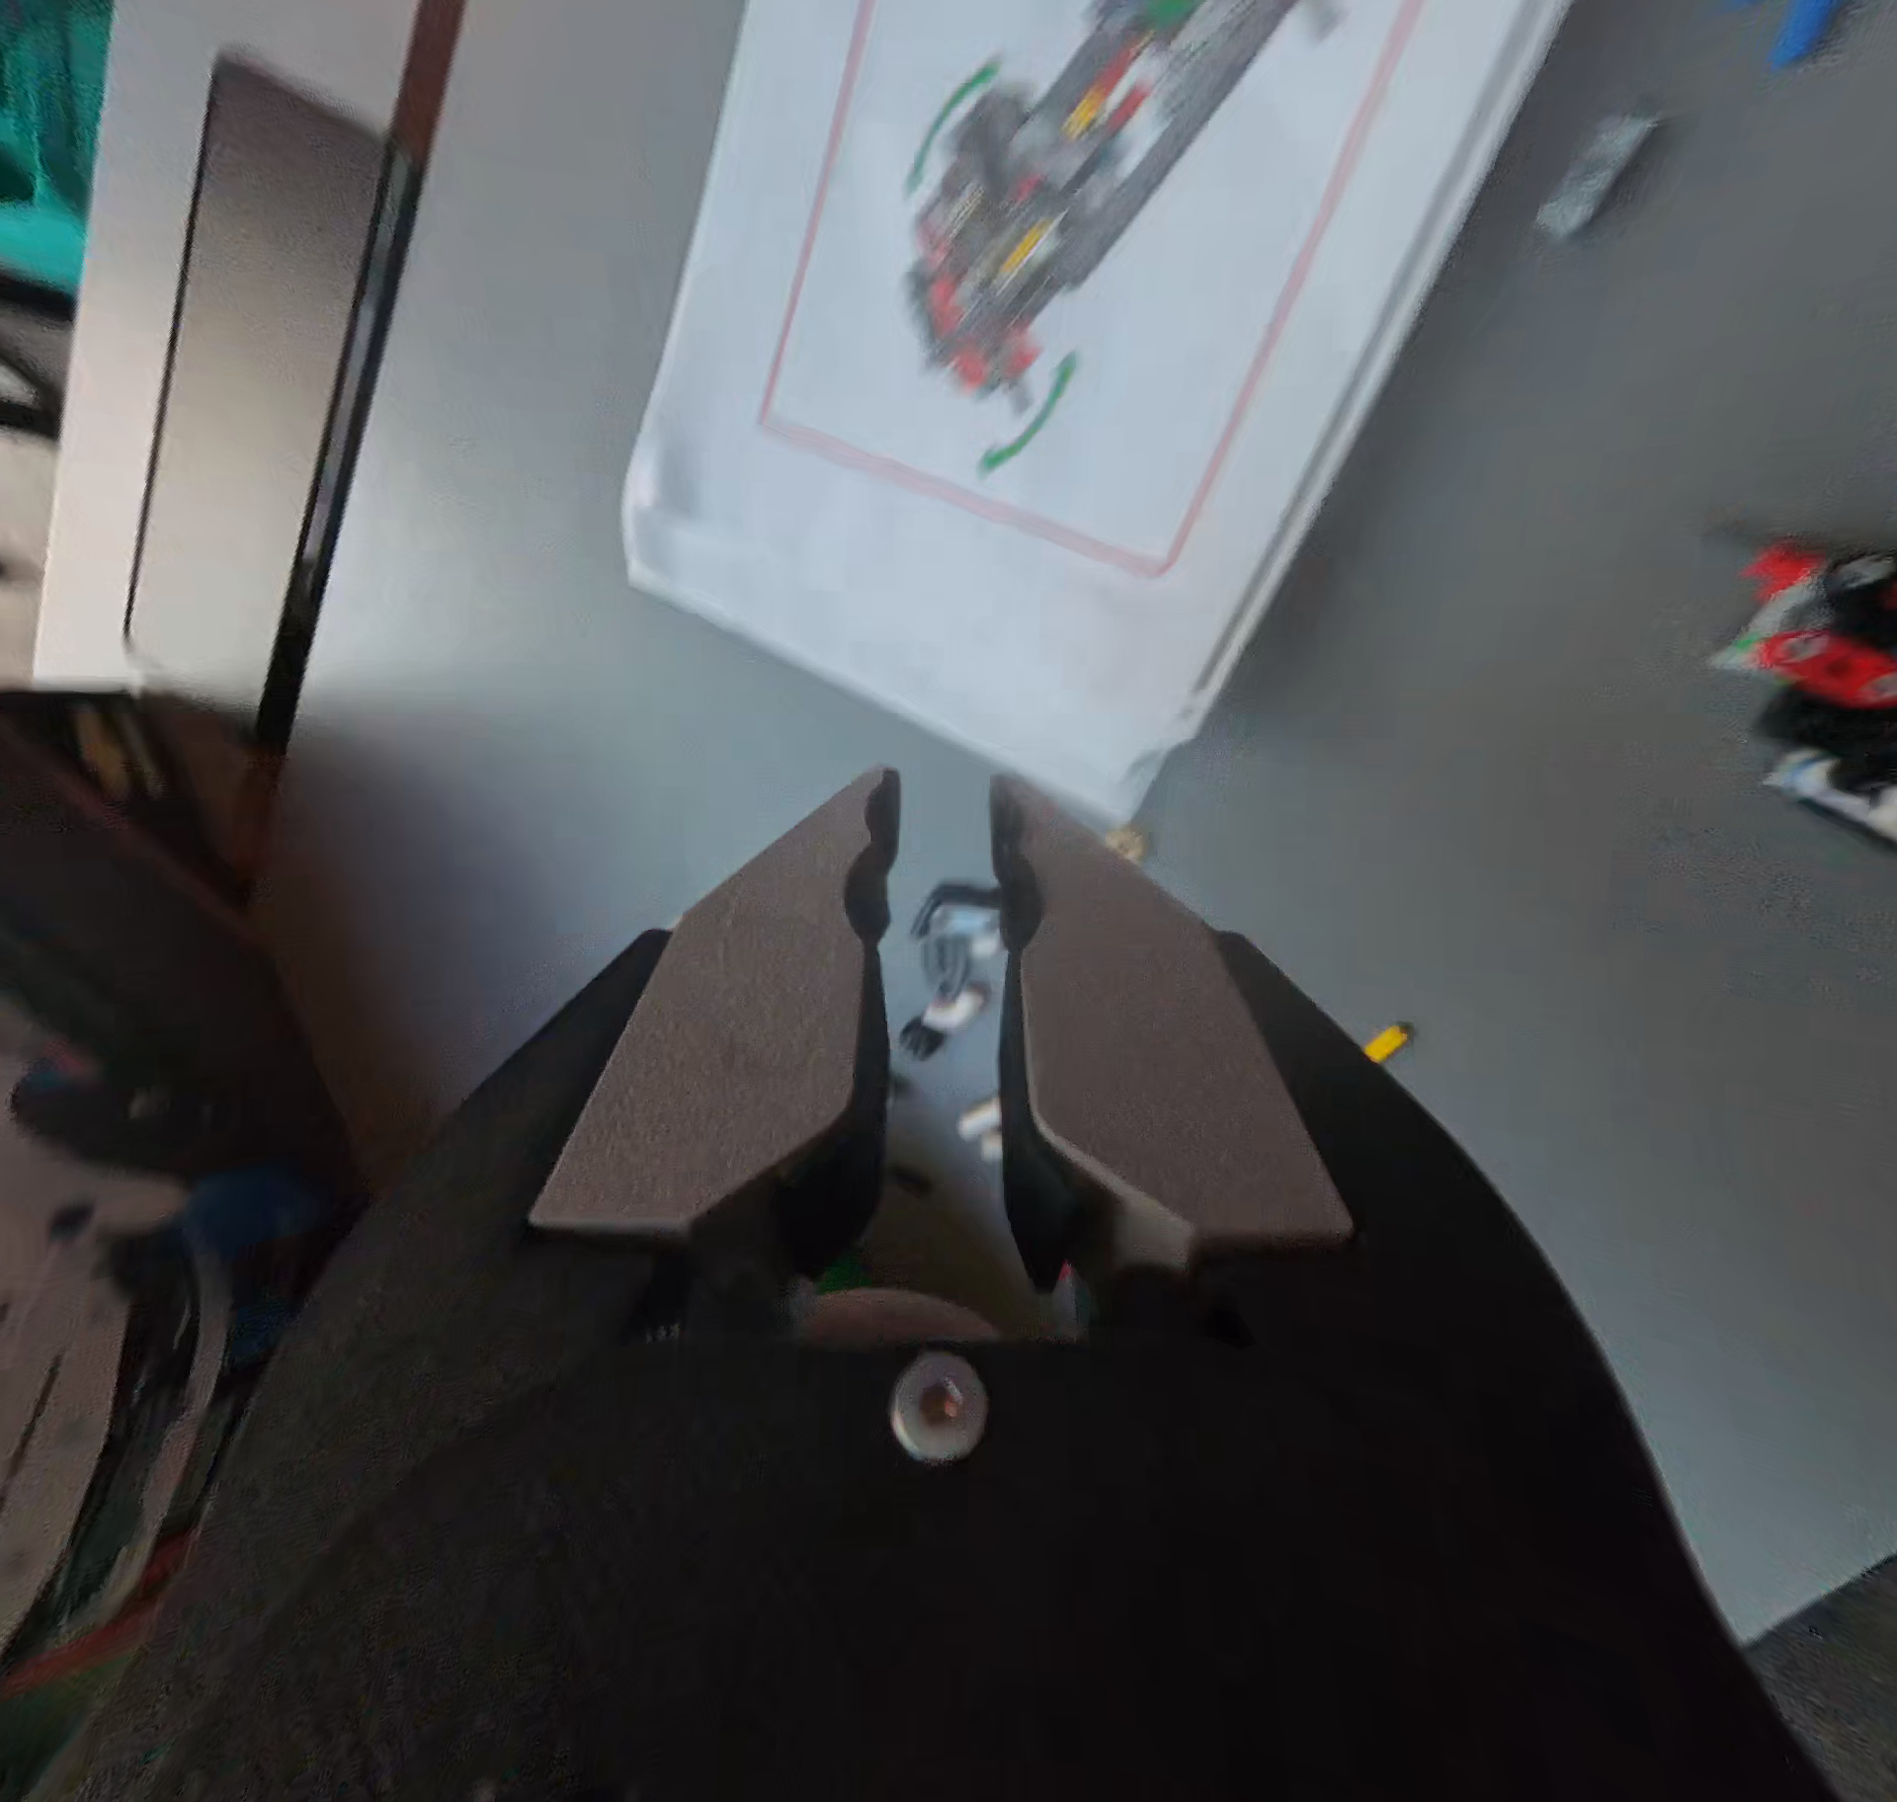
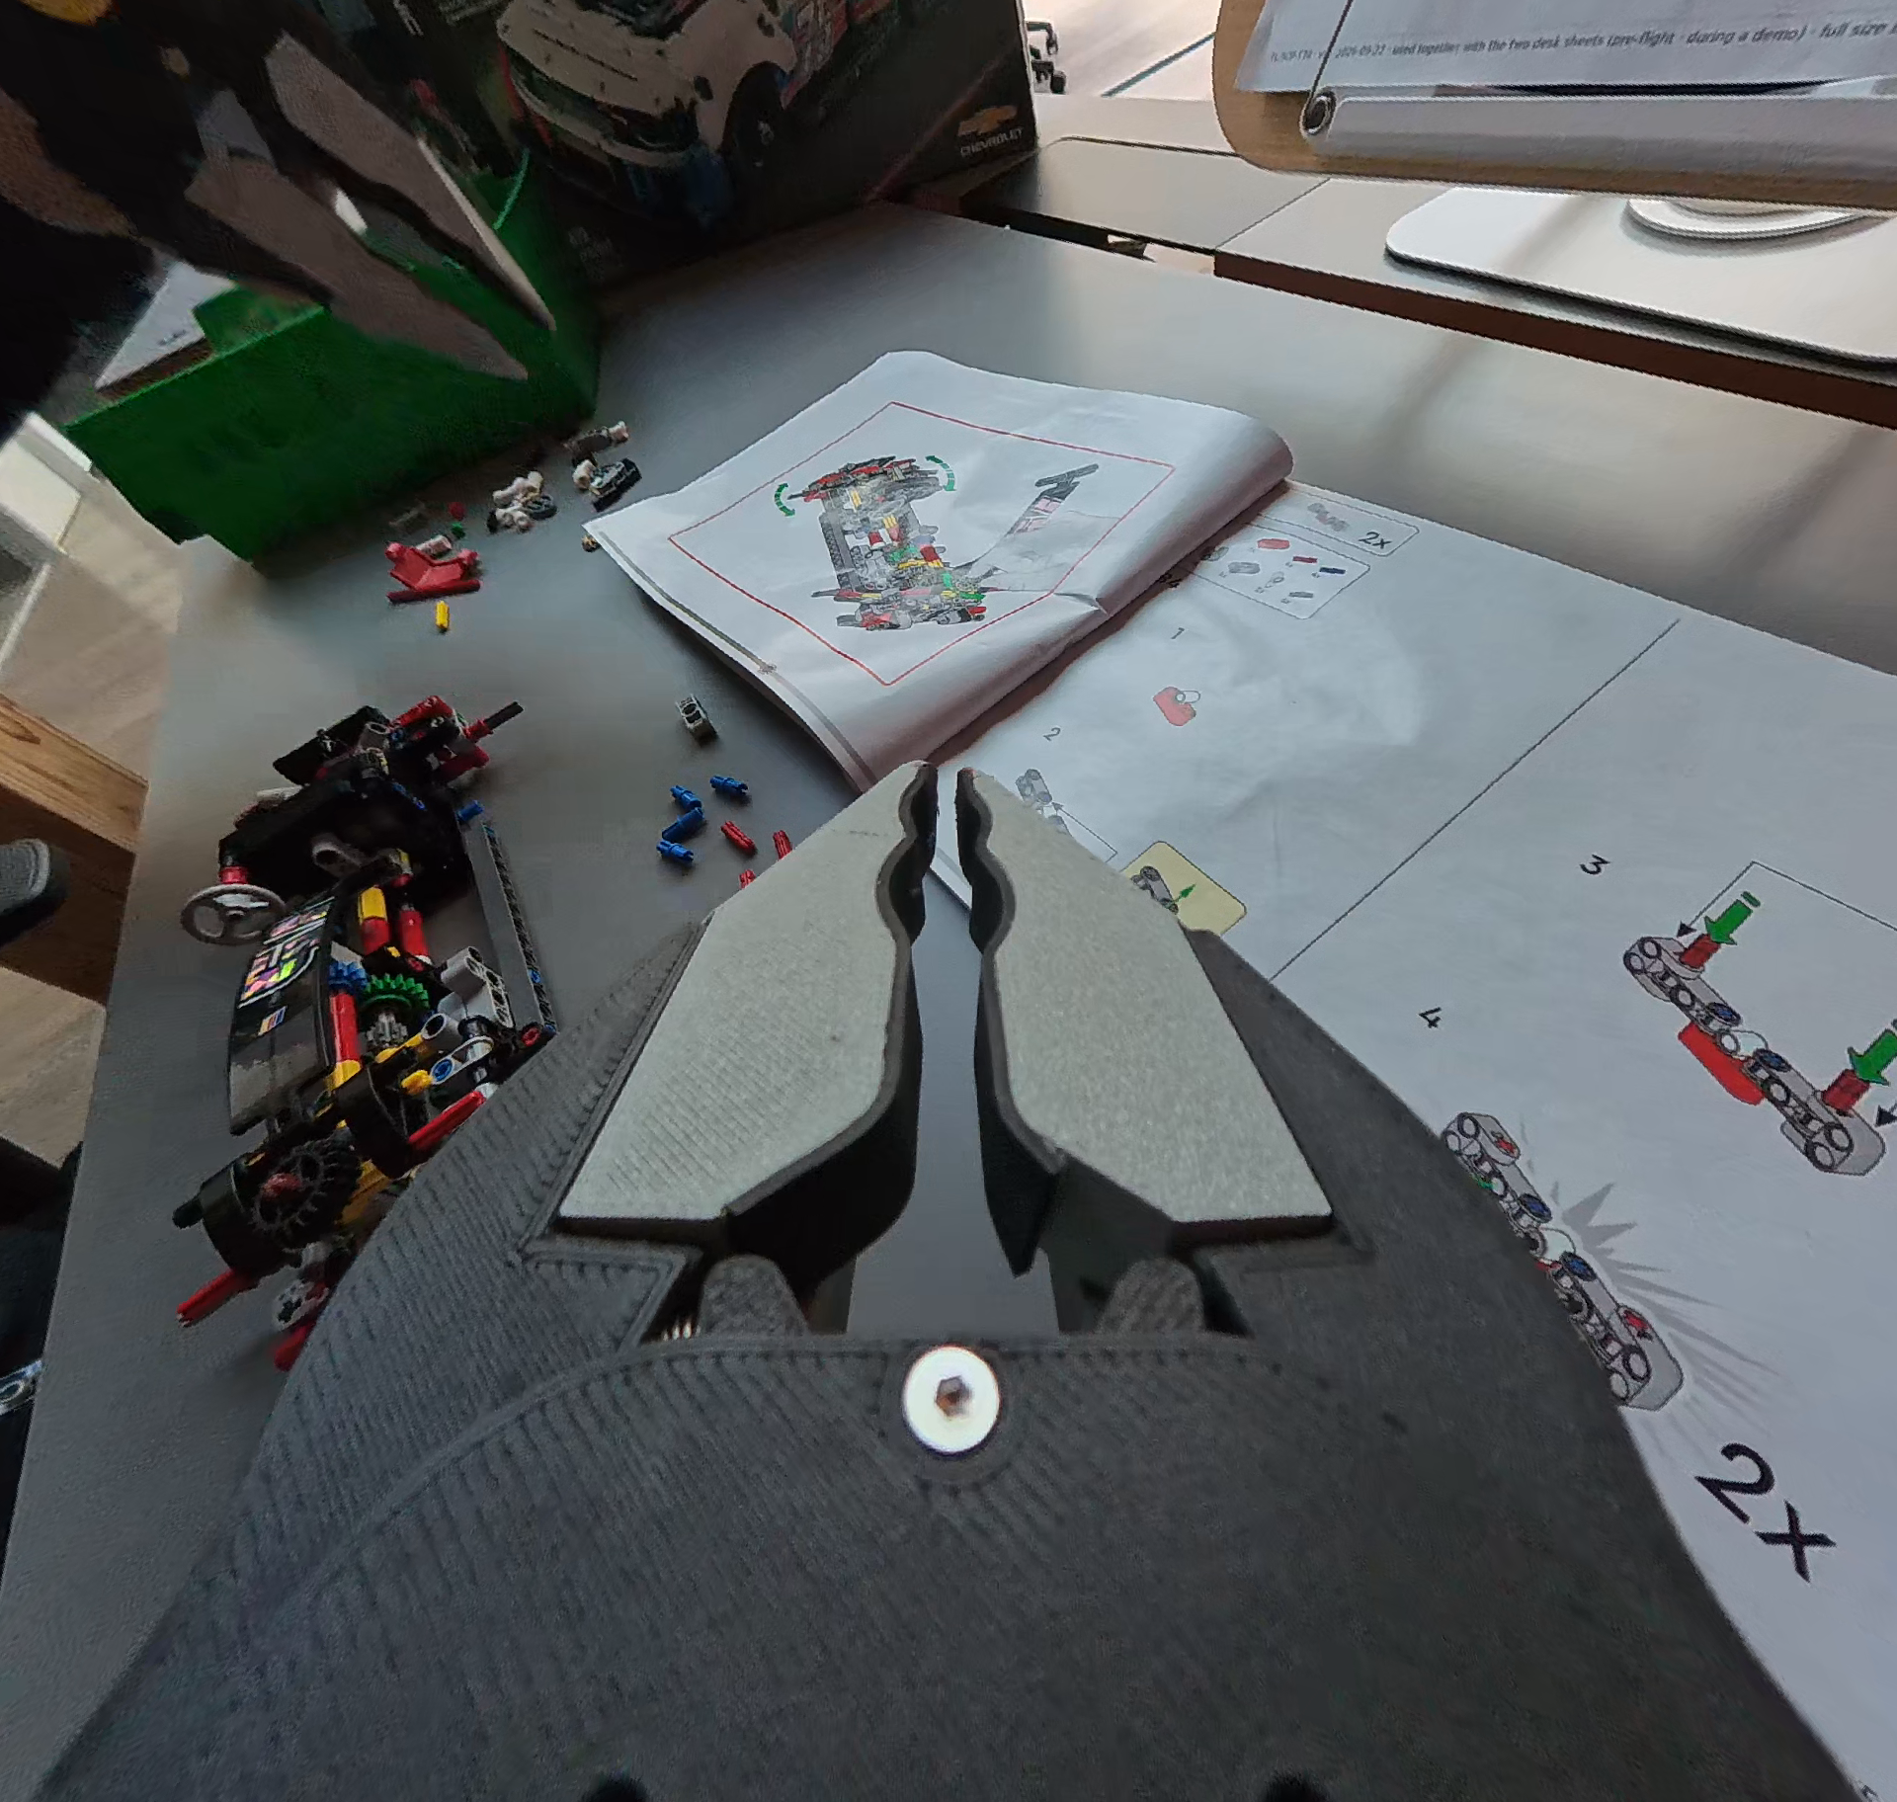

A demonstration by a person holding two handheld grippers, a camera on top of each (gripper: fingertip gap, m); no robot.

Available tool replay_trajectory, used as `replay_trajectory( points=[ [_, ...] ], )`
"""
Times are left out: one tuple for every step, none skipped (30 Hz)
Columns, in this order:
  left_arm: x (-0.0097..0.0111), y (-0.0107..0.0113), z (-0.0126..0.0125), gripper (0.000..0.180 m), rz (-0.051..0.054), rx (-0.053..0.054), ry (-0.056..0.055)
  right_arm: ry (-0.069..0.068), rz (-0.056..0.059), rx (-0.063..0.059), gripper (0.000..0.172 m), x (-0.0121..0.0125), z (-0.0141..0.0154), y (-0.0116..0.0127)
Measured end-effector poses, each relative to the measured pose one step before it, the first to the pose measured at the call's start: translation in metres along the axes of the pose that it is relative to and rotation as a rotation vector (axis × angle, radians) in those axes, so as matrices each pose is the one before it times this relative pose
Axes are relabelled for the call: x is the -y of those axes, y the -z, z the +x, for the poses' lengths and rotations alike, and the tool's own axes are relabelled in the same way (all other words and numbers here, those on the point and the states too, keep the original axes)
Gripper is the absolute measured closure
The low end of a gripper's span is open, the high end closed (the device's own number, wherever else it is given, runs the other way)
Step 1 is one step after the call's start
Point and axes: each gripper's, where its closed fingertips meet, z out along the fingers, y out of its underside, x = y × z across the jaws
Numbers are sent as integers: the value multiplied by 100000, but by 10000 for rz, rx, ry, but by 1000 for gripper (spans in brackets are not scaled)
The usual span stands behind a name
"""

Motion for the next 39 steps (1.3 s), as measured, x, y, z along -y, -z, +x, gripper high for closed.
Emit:
replay_trajectory(
  points=[
    [-2067, 60, -1551, 168, -511, 278, 525, 28, -55, 4, 171, -105, -48, -119],
    [-1810, -323, -1233, 169, -497, 179, 554, 35, -68, -7, 171, -136, -43, -141],
    [-1642, -621, -861, 168, -544, 46, 532, 33, -68, -12, 171, -128, -36, -129],
    [-1469, -767, -680, 166, -576, 29, 438, 22, -63, -5, 171, -129, -35, -121],
    [-1174, -814, -551, 163, -495, 48, 362, 13, -50, -2, 171, -100, -39, -96],
    [-815, -797, -271, 162, -355, -42, 236, 13, -26, -7, 171, -57, -26, -46],
    [-562, -711, -35, 162, -237, -110, 114, 12, -4, -11, 171, -21, -8, -10],
    [-403, -654, -193, 162, -177, 15, 78, 3, 8, -12, 172, 2, 5, 9],
    [-292, -606, -285, 162, -147, 90, 66, -7, 20, -9, 172, 28, 21, 25],
    [-233, -543, -258, 162, -122, 71, 99, -17, 26, -3, 172, 44, 31, 46],
    [-226, -495, -74, 162, -117, -43, 135, -20, 23, 1, 172, 34, 40, 50],
    [-194, -428, 84, 161, -99, -147, 144, -15, 24, -4, 172, 30, 41, 52],
    [-114, -380, 167, 161, -51, -194, 109, -14, 20, -3, 172, 44, 51, 44],
    [-187, -360, 173, 161, -77, -193, 58, -16, 11, 4, 172, 15, 45, 43],
    [-299, -381, -3, 161, -154, -83, 62, -13, 13, 5, 172, 36, 24, 34],
    [-247, -295, -136, 165, -133, -10, 82, -5, 13, 4, 172, 23, 25, 34],
    [-13, -80, -34, 170, -7, -70, 123, -1, 4, 4, 172, 15, 21, 22],
    [-89, -32, 21, 174, -110, -67, 88, 3, 3, 4, 172, 18, -1, 22],
    [-94, 6, 31, 174, -124, 2, 9, 6, 9, 5, 172, 31, -12, 25],
    [-58, 89, 19, 175, -111, 41, -109, 5, 11, 7, 172, 42, -30, 21],
    [42, 195, -42, 175, -34, 114, -127, 7, 14, 10, 172, 52, -32, 32],
    [166, 331, -1, 175, 33, 91, -96, 11, 19, 4, 172, 54, -43, 25],
    [287, 467, 42, 175, 88, 76, -48, 12, 21, -3, 172, 55, -16, 38],
    [473, 654, 116, 175, 162, 88, -36, 7, 17, 0, 172, 57, -18, 29],
    [773, 863, 290, 175, 280, 94, -60, 1, 19, 5, 172, 48, -24, 33],
    [1161, 1048, 743, 174, 436, -9, -132, -1, 23, 6, 172, 58, -18, 27],
    [1515, 1120, 1355, 175, 549, -198, -277, 2, 20, 3, 172, 41, -17, 29],
    [1776, 1037, 1906, 176, 602, -301, -466, 5, 8, 2, 172, 31, -25, 10],
    [1802, 799, 2171, 176, 508, -239, -637, 7, -6, 4, 172, 1, -19, -7],
    [1727, 494, 2110, 176, 330, -82, -722, 11, -14, 0, 172, -9, -28, -17],
    [1773, 234, 2032, 176, 284, -18, -764, 15, -8, -8, 172, -5, -7, -3],
    [1920, -22, 2060, 176, 370, -119, -742, 14, 2, -9, 172, 12, -13, 5],
    [1875, -286, 1899, 176, 380, -216, -617, 6, 5, -3, 172, 22, -6, 6],
    [1665, -519, 1520, 175, 301, -229, -388, 0, 7, -4, 172, 10, 2, 20],
    [1368, -674, 1264, 175, 184, -271, -248, -1, 14, -10, 172, 25, 15, 36],
    [1202, -727, 1160, 175, 194, -324, -311, -4, 21, -10, 172, 43, 26, 49],
    [988, -738, 852, 176, 210, -182, -397, -10, 28, -4, 172, 62, 28, 62],
    [536, -764, 273, 176, 36, 108, -347, -10, 33, 1, 172, 72, 12, 74],
    [137, -747, 142, 176, -152, 105, -278, -6, 35, 0, 172, 87, 7, 91]
  ],
)
